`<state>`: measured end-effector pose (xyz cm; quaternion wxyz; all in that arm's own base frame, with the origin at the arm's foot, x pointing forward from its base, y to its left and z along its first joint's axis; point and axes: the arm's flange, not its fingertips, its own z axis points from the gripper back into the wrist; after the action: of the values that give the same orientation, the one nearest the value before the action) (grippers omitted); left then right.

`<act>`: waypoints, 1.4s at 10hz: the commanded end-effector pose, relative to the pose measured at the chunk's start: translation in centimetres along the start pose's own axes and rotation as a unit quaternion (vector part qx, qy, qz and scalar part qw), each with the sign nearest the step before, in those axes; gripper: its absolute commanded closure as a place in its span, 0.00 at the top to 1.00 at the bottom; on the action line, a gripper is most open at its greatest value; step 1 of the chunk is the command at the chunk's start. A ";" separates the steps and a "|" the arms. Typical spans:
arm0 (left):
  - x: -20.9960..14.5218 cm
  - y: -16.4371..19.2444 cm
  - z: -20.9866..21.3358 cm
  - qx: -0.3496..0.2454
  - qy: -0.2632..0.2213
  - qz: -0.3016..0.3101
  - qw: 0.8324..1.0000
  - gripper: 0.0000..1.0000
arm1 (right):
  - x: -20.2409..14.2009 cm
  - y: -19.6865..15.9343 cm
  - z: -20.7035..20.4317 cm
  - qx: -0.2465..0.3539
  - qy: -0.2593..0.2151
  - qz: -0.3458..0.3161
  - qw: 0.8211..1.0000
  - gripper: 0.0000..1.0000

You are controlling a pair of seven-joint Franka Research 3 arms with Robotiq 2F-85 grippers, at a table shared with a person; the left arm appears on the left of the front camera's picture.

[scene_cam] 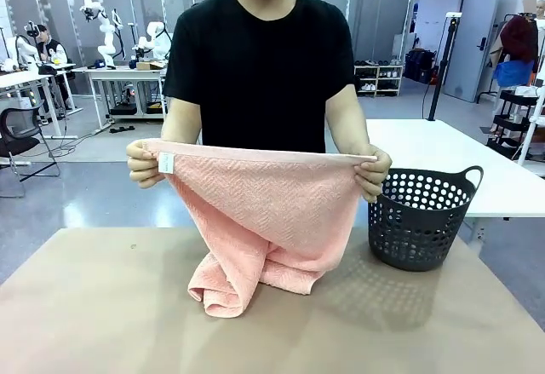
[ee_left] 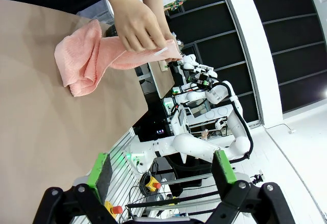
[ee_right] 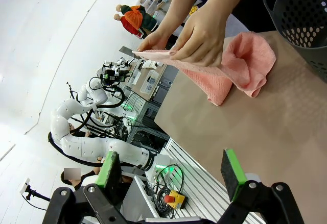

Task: Fold the towel.
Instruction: Grab the top end of the 100 cm Hotel Towel extended by the human.

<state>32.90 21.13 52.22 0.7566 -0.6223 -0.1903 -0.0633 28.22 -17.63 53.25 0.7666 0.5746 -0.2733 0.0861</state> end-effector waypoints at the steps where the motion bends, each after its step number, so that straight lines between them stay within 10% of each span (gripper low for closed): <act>1: 0.0 0.0 0.0 0.000 0.000 0.000 1.000 1.00 | 0.0 0.0 0.0 0.000 0.000 0.000 1.000 1.00; 3: 0.2 -6.4 -2.0 0.183 0.065 -0.185 0.963 1.00 | 1.1 5.6 -0.1 -0.094 0.051 0.180 0.978 1.00; 6: 2.7 -14.6 -8.1 0.289 0.135 -0.324 0.891 1.00 | 4.6 12.5 -4.0 -0.164 0.156 0.293 0.929 1.00; 10: 2.5 -23.9 -19.2 0.377 0.228 -0.493 0.750 1.00 | 5.6 20.3 -12.7 -0.275 0.252 0.436 0.819 1.00; 14: 0.9 -27.9 -27.3 0.399 0.327 -0.558 0.650 1.00 | 5.9 25.5 -20.8 -0.318 0.318 0.528 0.720 1.00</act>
<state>29.54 -10.46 73.39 0.7666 -0.0059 -0.2553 -0.5891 27.42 8.12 73.21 0.7695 0.0282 -0.2934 0.5666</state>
